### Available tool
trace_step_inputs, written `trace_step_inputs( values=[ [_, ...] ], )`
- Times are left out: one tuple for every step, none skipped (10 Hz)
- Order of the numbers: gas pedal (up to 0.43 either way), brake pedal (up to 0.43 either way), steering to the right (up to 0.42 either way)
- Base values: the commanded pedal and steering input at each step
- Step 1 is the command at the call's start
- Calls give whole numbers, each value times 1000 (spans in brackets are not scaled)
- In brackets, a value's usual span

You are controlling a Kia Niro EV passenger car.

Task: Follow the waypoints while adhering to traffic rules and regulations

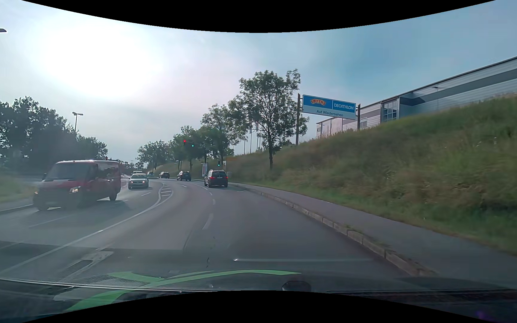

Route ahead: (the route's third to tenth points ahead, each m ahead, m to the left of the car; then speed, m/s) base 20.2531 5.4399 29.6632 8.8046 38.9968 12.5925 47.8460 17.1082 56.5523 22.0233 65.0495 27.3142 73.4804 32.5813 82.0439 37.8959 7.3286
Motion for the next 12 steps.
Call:
trace_step_inputs(
  values=[
    [169, 0, -54],
    [169, 0, -55],
    [169, 0, -56],
    [169, 0, -56],
    [169, 0, -57],
    [169, 0, -58],
    [169, 0, -59],
    [169, 0, -60],
    [169, 0, -62],
    [169, 0, -64],
    [169, 0, -65],
    [177, 0, -66]
  ],
)
